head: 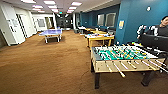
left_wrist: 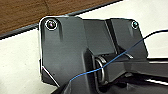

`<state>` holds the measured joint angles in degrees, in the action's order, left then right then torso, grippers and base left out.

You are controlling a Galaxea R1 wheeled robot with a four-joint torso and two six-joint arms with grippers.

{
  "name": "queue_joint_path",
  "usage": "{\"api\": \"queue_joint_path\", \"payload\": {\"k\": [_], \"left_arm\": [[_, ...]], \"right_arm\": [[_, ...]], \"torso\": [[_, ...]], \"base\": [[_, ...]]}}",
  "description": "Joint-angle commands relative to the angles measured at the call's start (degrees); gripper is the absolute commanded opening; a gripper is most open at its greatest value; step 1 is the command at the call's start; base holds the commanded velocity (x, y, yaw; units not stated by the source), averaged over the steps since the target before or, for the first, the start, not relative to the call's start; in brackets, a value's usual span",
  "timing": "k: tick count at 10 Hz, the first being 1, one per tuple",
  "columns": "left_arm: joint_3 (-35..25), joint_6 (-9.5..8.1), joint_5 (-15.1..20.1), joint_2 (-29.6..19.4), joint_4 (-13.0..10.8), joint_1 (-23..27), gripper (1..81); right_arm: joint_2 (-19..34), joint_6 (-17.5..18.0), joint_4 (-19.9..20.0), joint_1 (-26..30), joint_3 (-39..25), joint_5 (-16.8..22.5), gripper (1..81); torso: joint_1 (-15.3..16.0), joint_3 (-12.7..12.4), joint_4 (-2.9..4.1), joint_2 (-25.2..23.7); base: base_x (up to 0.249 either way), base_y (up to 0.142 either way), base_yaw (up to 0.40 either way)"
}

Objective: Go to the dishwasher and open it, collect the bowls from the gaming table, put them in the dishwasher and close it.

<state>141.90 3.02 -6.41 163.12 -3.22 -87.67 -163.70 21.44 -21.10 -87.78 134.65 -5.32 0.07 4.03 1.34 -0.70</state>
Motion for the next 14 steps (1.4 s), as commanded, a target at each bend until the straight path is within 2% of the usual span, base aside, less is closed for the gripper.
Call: {"api": "queue_joint_path", "payload": {"k": [1, 11, 14], "left_arm": [[-0.22, 0.14, 2.9, -0.78, 0.14, 2.2, 81.1], [-0.22, 0.06, 2.89, -0.69, 0.23, 1.85, 81.1], [-0.22, 0.05, 2.98, -0.69, 0.32, 1.85, 81.1]], "right_arm": [[0.27, -0.26, -1.05, 2.48, -0.53, 2.41, 81.1], [0.27, -0.17, -1.57, 2.57, -0.36, 2.41, 81.1], [0.27, -0.09, -1.49, 2.47, 0.34, 2.33, 81.1]], "torso": [[0.0, 0.0, 0.0, 0.0], [-0.02, 0.0, 0.0, 0.0], [-0.05, 0.0, 0.0, 0.0]], "base": [[0.0, 0.0, 0.297], [0.0, 0.0, 0.281], [0.0, 0.0, 0.124]]}}
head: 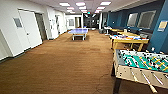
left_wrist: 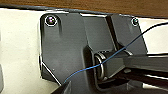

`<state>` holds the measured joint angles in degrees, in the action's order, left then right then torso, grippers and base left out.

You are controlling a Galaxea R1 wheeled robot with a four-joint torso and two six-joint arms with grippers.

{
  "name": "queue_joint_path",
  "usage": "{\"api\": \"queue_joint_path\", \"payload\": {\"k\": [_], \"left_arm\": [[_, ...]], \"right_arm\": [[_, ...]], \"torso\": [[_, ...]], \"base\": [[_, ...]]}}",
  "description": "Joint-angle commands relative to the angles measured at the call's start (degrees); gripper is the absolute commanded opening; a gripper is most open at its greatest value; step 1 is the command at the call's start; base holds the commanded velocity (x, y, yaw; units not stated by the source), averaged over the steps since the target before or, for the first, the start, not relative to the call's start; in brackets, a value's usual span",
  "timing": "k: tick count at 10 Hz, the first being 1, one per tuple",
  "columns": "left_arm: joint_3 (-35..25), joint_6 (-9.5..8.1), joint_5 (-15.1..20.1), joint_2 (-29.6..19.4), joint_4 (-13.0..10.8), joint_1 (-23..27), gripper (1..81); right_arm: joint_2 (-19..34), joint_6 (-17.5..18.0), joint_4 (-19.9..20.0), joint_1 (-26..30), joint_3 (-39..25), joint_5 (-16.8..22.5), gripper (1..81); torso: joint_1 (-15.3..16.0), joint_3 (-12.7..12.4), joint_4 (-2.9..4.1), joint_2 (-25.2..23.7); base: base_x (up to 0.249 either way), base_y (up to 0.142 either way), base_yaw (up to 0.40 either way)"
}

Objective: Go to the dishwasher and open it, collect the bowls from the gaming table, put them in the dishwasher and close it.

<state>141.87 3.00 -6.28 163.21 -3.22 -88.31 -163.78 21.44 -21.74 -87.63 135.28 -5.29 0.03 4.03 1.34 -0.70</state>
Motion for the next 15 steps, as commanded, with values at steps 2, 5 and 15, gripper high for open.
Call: {"api": "queue_joint_path", "payload": {"k": [2, 5, 15], "left_arm": [[-0.28, 0.08, 2.76, -0.77, 0.41, 2.48, 81.1], [-0.19, 0.08, 2.85, -0.69, 1.72, 2.31, 81.1], [-0.19, 0.08, 3.2, -0.51, 1.9, 2.39, 81.1]], "right_arm": [[0.36, -0.09, -0.76, 2.31, -0.2, 2.3, 81.1], [0.36, -0.09, -0.77, 2.15, -0.11, 2.3, 81.1], [-2.1, -0.53, -1.03, 2.06, 3.67, 2.39, 81.1]], "torso": [[0.02, 0.0, 0.0, 0.02], [0.02, 0.0, 0.0, 0.0], [-0.02, 0.0, 0.0, 0.0]], "base": [[-0.068, -0.117, 0.0], [0.0, 0.0, 0.0], [0.008, 0.0, 0.0]]}}
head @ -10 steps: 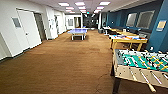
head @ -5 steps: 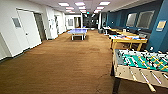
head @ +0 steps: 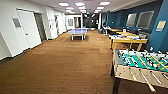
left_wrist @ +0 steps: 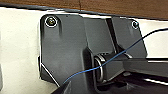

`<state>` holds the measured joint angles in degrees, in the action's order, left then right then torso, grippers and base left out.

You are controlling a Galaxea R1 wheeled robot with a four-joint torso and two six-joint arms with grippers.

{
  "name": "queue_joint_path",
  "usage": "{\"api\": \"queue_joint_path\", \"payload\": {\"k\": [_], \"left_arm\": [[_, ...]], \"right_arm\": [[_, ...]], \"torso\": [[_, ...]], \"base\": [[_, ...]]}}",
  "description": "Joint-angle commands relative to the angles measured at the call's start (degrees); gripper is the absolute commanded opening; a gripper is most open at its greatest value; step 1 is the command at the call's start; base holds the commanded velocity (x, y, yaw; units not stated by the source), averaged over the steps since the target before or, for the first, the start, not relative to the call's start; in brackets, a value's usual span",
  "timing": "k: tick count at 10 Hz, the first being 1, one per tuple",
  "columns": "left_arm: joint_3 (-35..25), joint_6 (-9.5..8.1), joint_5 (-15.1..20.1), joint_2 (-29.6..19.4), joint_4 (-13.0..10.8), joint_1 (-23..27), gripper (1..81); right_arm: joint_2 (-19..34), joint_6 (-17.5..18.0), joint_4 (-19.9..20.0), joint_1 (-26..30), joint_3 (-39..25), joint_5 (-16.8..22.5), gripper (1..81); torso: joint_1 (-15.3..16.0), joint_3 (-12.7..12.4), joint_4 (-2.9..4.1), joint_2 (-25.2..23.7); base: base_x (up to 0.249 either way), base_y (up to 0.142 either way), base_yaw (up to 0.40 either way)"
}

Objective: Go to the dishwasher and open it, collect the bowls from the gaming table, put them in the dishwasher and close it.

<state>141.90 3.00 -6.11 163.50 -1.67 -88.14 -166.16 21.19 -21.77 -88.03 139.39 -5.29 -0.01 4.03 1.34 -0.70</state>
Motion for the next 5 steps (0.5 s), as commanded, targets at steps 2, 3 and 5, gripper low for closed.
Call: {"api": "queue_joint_path", "payload": {"k": [2, 3, 5], "left_arm": [[-0.22, 0.08, 3.03, -0.8, 0.35, 2.22, 81.1], [-0.22, 0.08, 3.03, -0.8, 0.35, 2.14, 81.1], [-0.22, 0.08, 3.03, -0.71, 0.35, 2.22, 81.1]], "right_arm": [[0.19, -0.35, -0.99, 2.46, -0.44, 2.39, 81.1], [0.19, -0.27, -0.99, 2.46, -0.44, 2.39, 81.1], [0.19, -0.27, -1.07, 2.55, -0.44, 2.39, 81.1]], "torso": [[0.01, -0.04, 0.0, -0.09], [0.01, -0.02, 0.0, -0.05], [0.03, 0.0, 0.0, -0.05]], "base": [[0.113, 0.0, 0.0], [0.132, 0.0, 0.0], [0.134, 0.0, 0.0]]}}
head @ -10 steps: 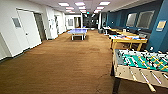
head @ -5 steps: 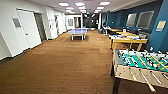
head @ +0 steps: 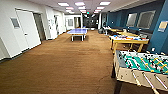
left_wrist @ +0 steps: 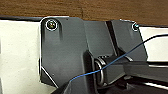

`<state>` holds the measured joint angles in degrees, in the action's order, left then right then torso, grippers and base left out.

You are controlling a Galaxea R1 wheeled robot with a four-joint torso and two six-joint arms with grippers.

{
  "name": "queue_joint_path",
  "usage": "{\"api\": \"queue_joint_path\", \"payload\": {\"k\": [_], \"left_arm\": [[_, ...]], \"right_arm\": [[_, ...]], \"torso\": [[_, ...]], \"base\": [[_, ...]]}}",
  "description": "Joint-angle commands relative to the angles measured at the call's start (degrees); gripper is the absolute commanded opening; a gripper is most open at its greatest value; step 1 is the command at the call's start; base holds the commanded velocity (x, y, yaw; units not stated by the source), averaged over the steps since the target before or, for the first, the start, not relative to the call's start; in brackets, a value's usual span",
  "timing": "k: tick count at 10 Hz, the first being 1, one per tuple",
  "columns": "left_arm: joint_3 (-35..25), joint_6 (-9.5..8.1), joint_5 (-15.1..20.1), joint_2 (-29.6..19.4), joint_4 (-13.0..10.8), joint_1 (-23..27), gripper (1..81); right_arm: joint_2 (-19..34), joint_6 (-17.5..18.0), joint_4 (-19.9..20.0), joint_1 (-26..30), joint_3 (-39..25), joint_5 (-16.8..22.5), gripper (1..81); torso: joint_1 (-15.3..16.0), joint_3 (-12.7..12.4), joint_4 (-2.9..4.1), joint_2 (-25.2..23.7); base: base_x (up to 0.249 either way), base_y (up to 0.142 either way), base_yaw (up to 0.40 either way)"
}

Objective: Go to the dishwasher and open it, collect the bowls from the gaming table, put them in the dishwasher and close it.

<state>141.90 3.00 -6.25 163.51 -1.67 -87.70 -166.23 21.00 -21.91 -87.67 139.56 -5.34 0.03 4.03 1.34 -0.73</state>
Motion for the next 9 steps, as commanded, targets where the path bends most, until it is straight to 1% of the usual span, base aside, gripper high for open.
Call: {"api": "queue_joint_path", "payload": {"k": [1, 9], "left_arm": [[-0.22, 0.08, 3.18, -0.73, 0.26, 1.78, 81.1], [-0.22, 0.08, 3.18, -0.81, 0.53, 1.78, 81.1]], "right_arm": [[0.35, -0.09, -0.86, 2.19, -0.61, 2.44, 81.1], [0.26, -0.17, -0.86, 2.1, -0.53, 2.53, 81.1]], "torso": [[0.0, 0.0, 0.0, 0.0], [0.07, 0.02, 0.0, 0.04]], "base": [[0.138, 0.0, 0.0], [0.159, 0.0, 0.0]]}}
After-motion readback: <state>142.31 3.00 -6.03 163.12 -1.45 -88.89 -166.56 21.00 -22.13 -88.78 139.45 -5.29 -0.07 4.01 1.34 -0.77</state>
